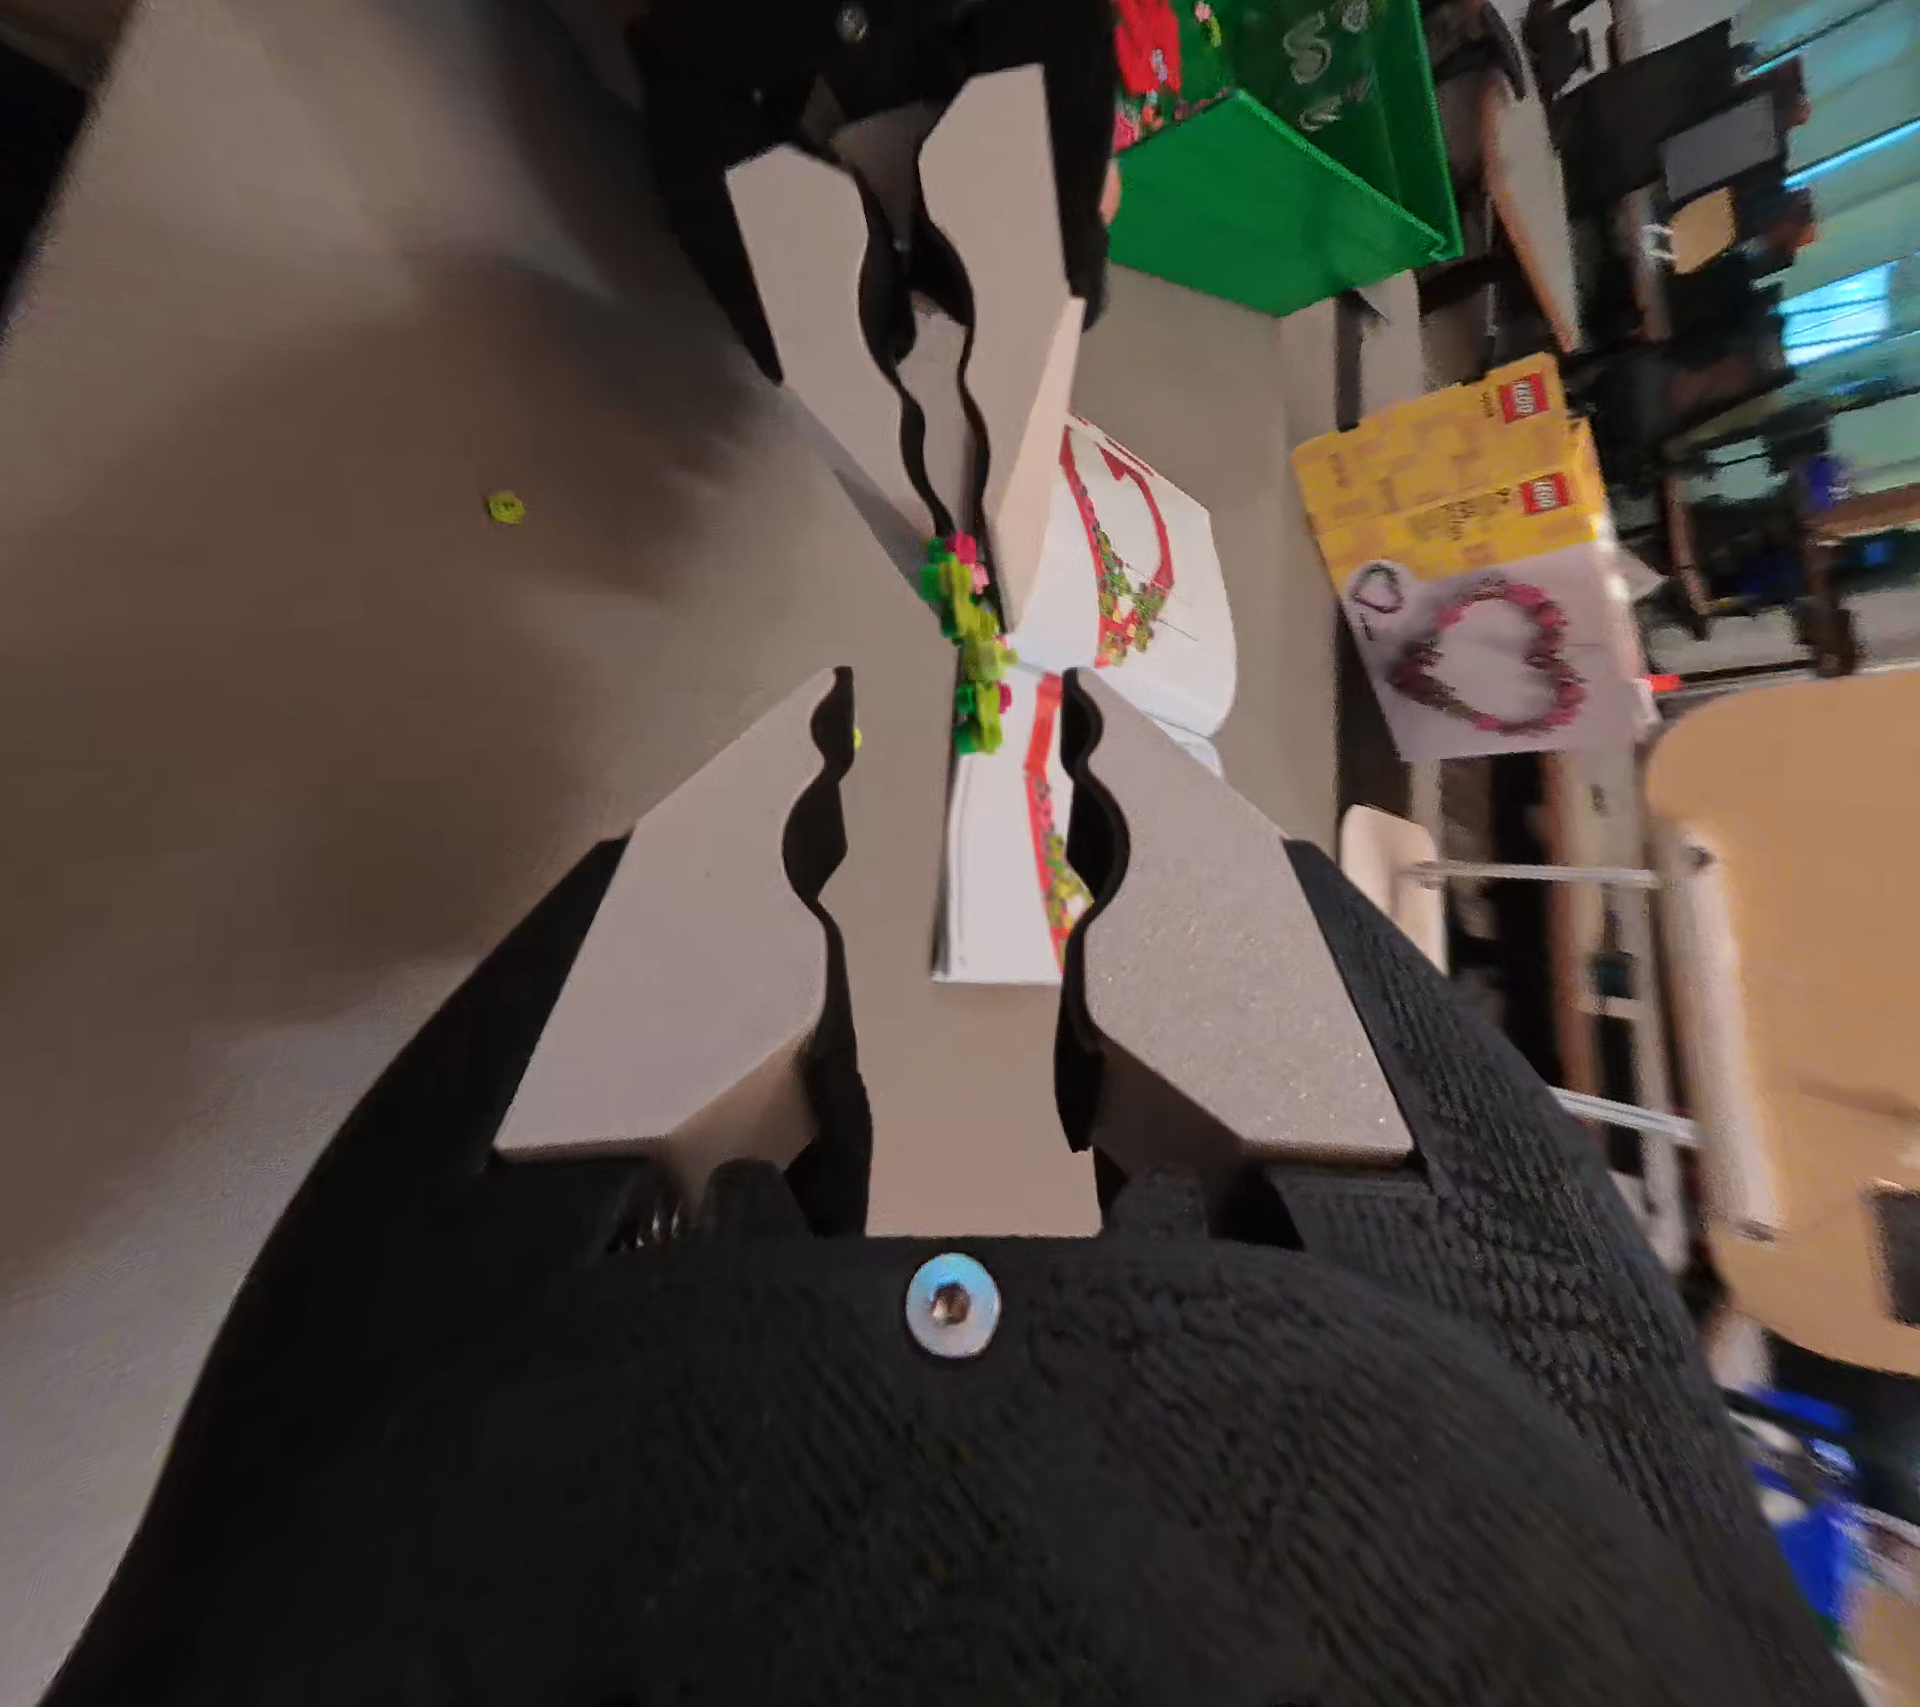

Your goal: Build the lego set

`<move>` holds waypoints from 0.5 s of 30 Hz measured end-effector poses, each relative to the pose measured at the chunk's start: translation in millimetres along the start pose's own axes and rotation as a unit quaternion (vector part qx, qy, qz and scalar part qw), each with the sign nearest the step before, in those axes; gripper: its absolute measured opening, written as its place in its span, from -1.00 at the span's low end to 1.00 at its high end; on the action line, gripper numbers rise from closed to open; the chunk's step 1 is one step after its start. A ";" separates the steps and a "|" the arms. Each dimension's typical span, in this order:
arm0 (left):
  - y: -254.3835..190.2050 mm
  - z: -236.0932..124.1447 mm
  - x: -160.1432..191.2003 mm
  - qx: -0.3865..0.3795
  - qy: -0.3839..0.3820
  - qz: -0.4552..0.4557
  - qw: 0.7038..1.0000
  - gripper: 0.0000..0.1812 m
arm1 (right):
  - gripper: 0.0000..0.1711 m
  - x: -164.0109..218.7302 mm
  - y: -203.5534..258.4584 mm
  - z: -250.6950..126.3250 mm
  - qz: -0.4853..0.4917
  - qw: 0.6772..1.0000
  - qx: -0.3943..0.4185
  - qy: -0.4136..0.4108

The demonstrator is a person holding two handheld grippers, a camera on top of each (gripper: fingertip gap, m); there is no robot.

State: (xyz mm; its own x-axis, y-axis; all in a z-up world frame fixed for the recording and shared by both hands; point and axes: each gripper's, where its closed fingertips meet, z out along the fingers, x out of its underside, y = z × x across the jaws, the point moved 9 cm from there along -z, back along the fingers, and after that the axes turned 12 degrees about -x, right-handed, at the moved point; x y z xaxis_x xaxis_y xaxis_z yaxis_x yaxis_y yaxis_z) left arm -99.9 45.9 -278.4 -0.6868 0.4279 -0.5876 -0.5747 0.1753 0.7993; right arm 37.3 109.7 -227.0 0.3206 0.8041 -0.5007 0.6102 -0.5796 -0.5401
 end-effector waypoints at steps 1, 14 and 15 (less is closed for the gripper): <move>0.4 -0.2 -0.1 -0.001 -0.002 -0.001 1.000 -0.97 | -0.58 -0.6 1.7 1.4 -0.017 1.000 0.012 0.017; -3.8 -0.8 -0.8 0.010 -0.008 0.018 1.000 -0.97 | -0.79 -5.0 7.2 9.3 -0.040 0.997 0.028 0.066; -3.8 -0.8 -0.8 0.011 -0.008 0.019 1.000 -0.97 | -0.79 -5.0 7.2 9.6 -0.037 0.997 0.025 0.066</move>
State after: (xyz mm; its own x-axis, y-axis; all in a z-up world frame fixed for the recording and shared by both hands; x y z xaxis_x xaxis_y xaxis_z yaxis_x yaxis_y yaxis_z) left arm -97.5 44.2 -281.1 -0.7003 0.4486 -0.5553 -0.5391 0.1776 0.8233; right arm 33.1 100.3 -234.9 0.3715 0.8531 -0.3665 0.5995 -0.5218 -0.6069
